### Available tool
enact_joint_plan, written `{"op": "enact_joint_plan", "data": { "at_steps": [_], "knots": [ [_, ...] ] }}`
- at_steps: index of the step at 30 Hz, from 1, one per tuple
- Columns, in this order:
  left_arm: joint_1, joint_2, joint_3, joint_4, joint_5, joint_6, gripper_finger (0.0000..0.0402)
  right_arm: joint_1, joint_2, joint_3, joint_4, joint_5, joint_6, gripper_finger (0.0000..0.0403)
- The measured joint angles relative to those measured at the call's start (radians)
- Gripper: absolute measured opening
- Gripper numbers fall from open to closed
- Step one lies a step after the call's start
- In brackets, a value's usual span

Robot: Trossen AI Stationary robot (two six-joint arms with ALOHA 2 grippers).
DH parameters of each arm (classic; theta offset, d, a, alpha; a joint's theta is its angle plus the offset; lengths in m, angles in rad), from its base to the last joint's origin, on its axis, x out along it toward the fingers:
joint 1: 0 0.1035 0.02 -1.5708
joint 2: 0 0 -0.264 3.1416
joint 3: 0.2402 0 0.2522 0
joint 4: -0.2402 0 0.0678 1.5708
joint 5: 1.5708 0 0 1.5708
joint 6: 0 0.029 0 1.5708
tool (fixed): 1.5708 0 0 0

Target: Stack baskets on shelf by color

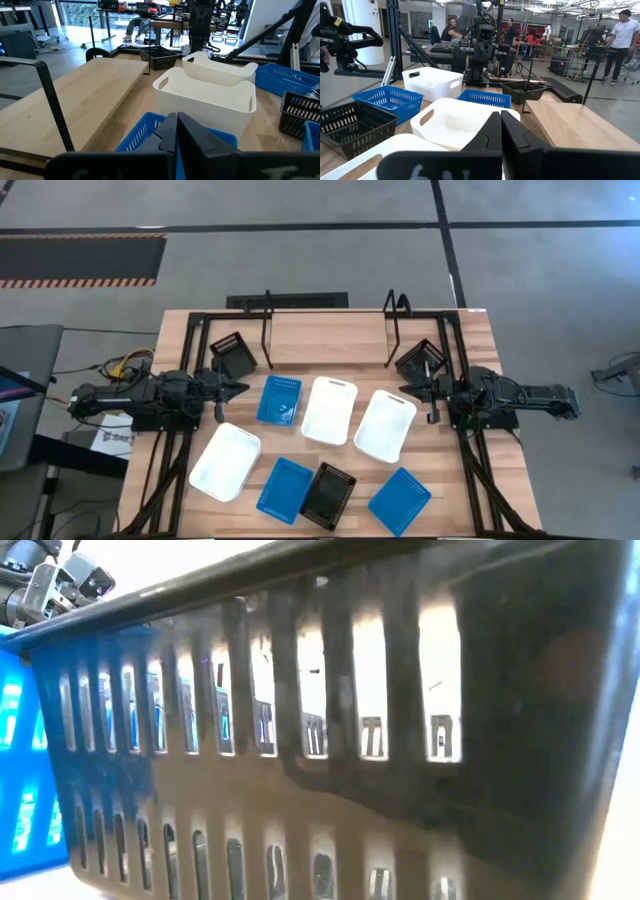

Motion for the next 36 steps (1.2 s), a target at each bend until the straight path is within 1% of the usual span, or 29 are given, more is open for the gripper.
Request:
{"op": "enact_joint_plan", "data": {
  "at_steps": [5, 11, 17, 25, 29, 31, 33, 36],
  "knots": [
    [0.0, 0.0, 0.0, 0.0, 0.0, -0.056, 0.0, 0.0, 0.0, 0.0, 0.0, 0.0, 0.0, 0.0006],
    [0.0, 0.0, 0.0, 0.004, -0.001, -0.188, 0.0, 0.0, 0.0, 0.0, 0.0, 0.0, 0.0, 0.0006],
    [0.0, 0.0, -0.003, 0.024, -0.053, -0.276, 0.0, 0.0, 0.0, 0.0, 0.0, 0.0, 0.0, 0.0006],
    [0.0, 0.0, -0.003, 0.029, -0.214, -0.4, 0.0, 0.0, 0.0, 0.0, 0.009, 0.0, 0.0, 0.0006],
    [0.0, 0.0, -0.002, 0.031, -0.348, -0.499, 0.0, 0.0, 0.001, 0.0, 0.06, 0.009, 0.007, 0.0006],
    [0.0, 0.0, -0.002, 0.031, -0.429, -0.554, 0.0, 0.0, 0.0, 0.0, 0.123, 0.033, 0.074, 0.0006],
    [0.0, 0.0, -0.002, 0.031, -0.492, -0.585, 0.0, 0.0, 0.0, 0.001, 0.206, 0.053, 0.19, 0.0006],
    [0.0, 0.0, -0.002, 0.031, -0.533, -0.598, 0.0, -0.002, 0.0, 0.011, 0.293, 0.056, 0.34, 0.0006]
  ]
}}
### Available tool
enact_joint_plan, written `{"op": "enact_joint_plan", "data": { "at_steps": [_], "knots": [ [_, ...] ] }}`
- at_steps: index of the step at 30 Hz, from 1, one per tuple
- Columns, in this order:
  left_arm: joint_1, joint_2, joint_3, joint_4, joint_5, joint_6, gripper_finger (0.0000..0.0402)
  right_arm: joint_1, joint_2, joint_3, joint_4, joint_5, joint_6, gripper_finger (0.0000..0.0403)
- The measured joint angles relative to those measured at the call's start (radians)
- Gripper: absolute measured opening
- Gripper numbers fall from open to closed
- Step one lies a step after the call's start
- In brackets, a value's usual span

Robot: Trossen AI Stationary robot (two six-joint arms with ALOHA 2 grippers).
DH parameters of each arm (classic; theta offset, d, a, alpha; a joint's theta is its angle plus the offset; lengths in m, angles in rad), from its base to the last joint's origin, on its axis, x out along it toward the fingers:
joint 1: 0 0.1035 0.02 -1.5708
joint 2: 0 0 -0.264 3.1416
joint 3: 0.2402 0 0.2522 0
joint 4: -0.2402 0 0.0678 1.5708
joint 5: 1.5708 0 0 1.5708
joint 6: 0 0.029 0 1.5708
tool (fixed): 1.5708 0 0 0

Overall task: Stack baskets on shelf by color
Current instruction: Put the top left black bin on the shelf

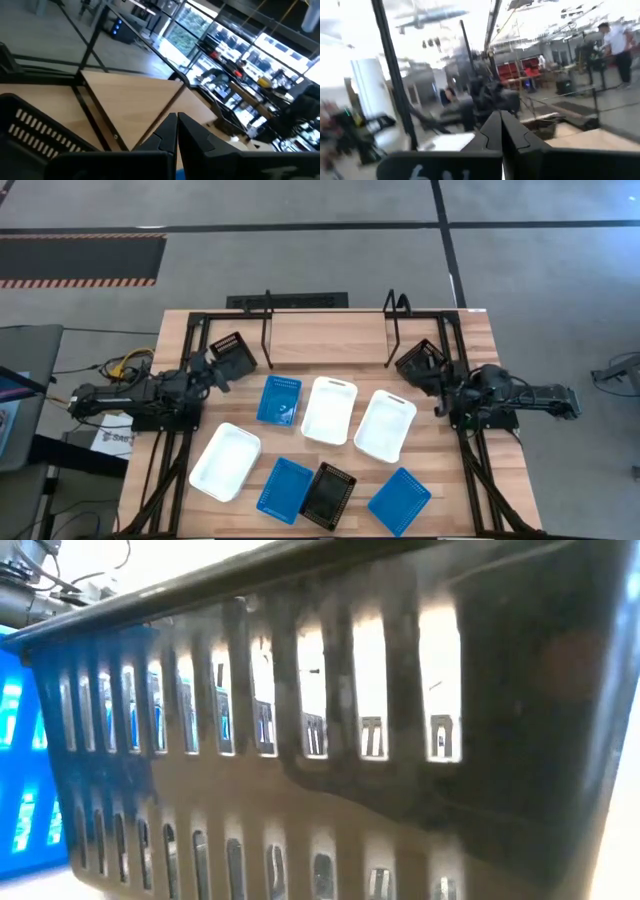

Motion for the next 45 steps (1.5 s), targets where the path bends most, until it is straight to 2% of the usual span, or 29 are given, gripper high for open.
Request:
{"op": "enact_joint_plan", "data": {
  "at_steps": [4, 15, 21, 25, 29, 36, 40, 45],
  "knots": [
    [0.0, 0.0, 0.0, 0.0, -0.01, 0.015, 0.0, 0.001, -0.001, 0.013, 0.141, 0.003, 0.108, 0.0006],
    [0.0, 0.0, 0.005, -0.012, -0.011, 0.095, 0.0, -0.008, 0.0, 0.013, 0.33, 0.026, 0.099, 0.0006],
    [0.0, 0.014, 0.106, -0.091, -0.041, 0.164, 0.0, -0.008, 0.001, 0.024, 0.358, 0.042, 0.096, 0.0006],
    [0.0, 0.083, 0.227, -0.231, -0.072, 0.169, 0.0, -0.008, 0.026, 0.055, 0.347, 0.073, 0.072, 0.0006],
    [0.0, 0.208, 0.358, -0.362, -0.095, 0.146, 0.0, -0.008, 0.062, 0.105, 0.35, 0.075, 0.021, 0.0006],
    [0.0, 0.447, 0.544, -0.486, -0.152, 0.09, 0.0, -0.008, 0.155, 0.205, 0.34, 0.075, -0.036, 0.0006],
    [0.0, 0.539, 0.599, -0.51, -0.158, 0.111, 0.0, -0.008, 0.22, 0.253, 0.328, 0.075, -0.069, 0.0006],
    [0.0, 0.579, 0.616, -0.517, -0.125, 0.129, 0.0, -0.008, 0.276, 0.282, 0.308, 0.075, -0.087, 0.0006]
  ]
}}
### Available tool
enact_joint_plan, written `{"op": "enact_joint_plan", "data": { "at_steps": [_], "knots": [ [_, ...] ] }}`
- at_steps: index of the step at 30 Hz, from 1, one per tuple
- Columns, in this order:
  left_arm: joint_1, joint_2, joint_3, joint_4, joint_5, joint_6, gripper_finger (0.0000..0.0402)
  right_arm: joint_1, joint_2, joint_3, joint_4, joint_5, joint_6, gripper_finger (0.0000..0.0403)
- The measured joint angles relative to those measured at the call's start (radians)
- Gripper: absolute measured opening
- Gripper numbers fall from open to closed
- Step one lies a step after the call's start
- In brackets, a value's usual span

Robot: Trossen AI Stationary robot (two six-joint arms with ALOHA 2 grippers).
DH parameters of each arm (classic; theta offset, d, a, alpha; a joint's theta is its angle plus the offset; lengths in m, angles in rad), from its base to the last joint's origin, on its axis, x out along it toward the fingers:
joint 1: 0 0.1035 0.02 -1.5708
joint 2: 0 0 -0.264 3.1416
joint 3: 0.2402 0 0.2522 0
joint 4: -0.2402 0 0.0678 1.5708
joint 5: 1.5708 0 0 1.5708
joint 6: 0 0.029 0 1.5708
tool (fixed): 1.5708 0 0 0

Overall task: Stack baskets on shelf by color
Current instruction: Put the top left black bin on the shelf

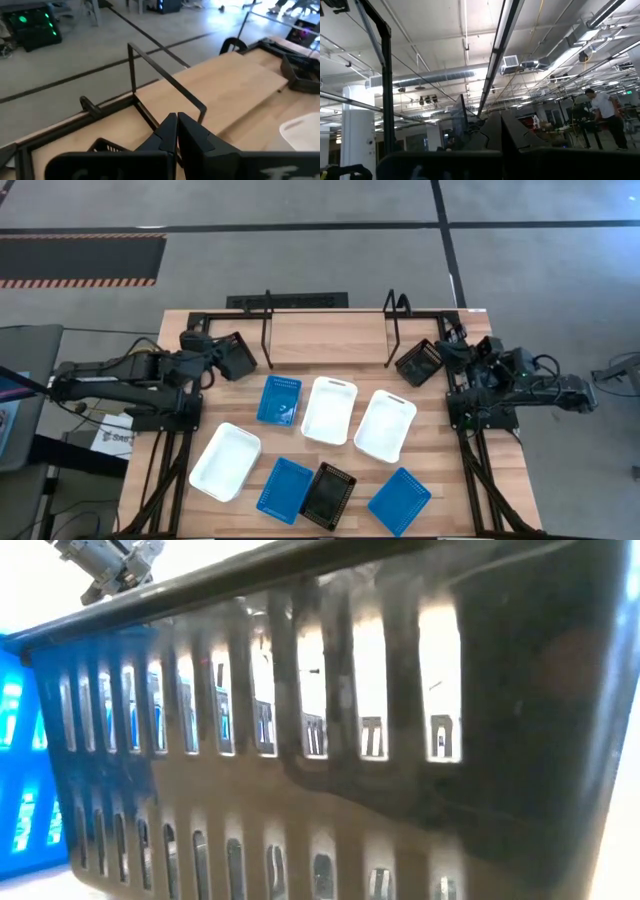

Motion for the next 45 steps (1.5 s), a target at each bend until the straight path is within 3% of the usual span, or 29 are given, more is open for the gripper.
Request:
{"op": "enact_joint_plan", "data": {
  "at_steps": [6, 11, 20, 24, 29, 37, 45],
  "knots": [
    [0.0, -0.018, 0.0, -0.068, 0.128, -0.095, 0.0, 0.0, 0.005, 0.017, 0.001, 0.0, 0.0, 0.0006],
    [0.0, 0.002, 0.0, -0.217, 0.26, -0.136, 0.0011, 0.001, 0.004, 0.038, 0.001, -0.001, 0.0, 0.0006],
    [0.0, 0.156, 0.0, -0.291, 0.347, -0.17, 0.0122, 0.002, 0.004, 0.055, -0.004, -0.001, 0.0, 0.0006],
    [0.005, 0.225, 0.0, -0.301, 0.426, -0.116, 0.0155, 0.002, 0.004, 0.055, -0.004, -0.002, 0.0, 0.0006],
    [0.038, 0.318, 0.0, -0.301, 0.49, -0.057, 0.0162, 0.002, 0.004, 0.055, -0.004, -0.002, 0.0, 0.0006],
    [0.134, 0.433, 0.0, -0.3, 0.509, -0.031, 0.0162, 0.002, 0.004, 0.055, -0.004, -0.003, 0.0, 0.0006],
    [0.214, 0.537, 0.0, -0.305, 0.53, 0.107, 0.0162, 0.002, 0.004, 0.055, 0.0, -0.003, 0.0, 0.0006]
  ]
}}
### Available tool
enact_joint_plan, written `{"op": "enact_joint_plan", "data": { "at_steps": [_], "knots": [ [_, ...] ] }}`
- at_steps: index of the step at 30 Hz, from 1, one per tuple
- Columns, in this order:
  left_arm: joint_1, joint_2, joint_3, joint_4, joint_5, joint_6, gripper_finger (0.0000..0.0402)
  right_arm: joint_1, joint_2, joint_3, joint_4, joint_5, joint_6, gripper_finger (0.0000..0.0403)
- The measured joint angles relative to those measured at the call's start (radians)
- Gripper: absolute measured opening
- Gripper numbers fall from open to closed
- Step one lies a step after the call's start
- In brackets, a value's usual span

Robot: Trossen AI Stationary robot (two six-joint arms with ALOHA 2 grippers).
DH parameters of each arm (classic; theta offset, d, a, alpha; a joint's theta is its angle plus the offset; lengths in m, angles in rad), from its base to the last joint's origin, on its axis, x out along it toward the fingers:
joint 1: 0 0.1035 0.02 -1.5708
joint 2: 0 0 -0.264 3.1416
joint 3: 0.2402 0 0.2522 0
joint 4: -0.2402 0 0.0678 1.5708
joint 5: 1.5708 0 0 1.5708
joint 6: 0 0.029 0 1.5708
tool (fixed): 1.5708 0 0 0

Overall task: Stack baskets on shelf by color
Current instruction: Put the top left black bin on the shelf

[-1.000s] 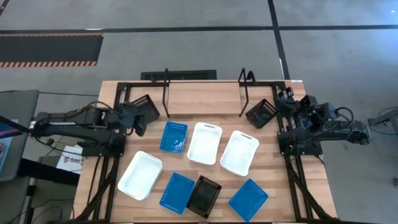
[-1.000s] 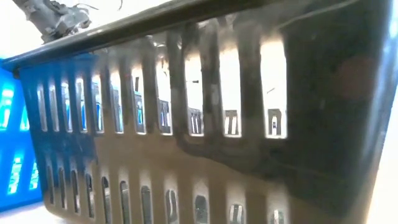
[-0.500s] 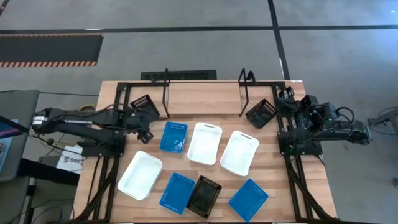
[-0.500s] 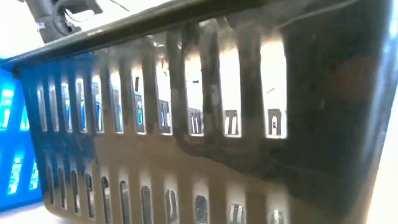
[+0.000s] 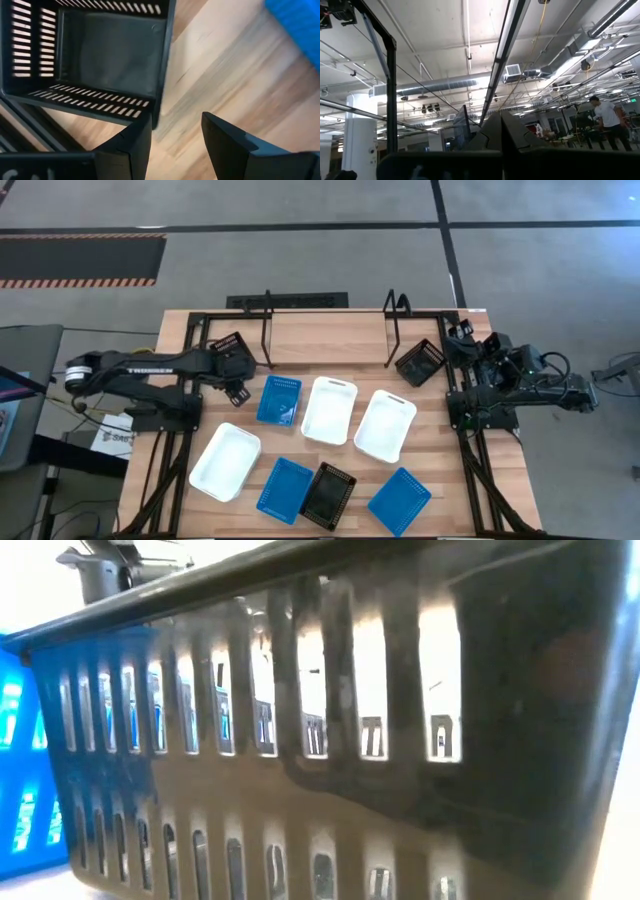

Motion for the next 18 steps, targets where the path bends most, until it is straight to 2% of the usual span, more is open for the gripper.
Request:
{"op": "enact_joint_plan", "data": {
  "at_steps": [8, 18],
  "knots": [
    [0.064, 0.112, 0.0, 0.001, -0.028, 0.102, 0.0162, 0.0, 0.0, 0.0, 0.001, 0.0, 0.0, 0.0006],
    [0.099, 0.216, 0.0, 0.017, 0.005, 0.117, 0.0158, 0.0, 0.0, 0.0, 0.001, 0.0, 0.0, 0.0006]
  ]
}}
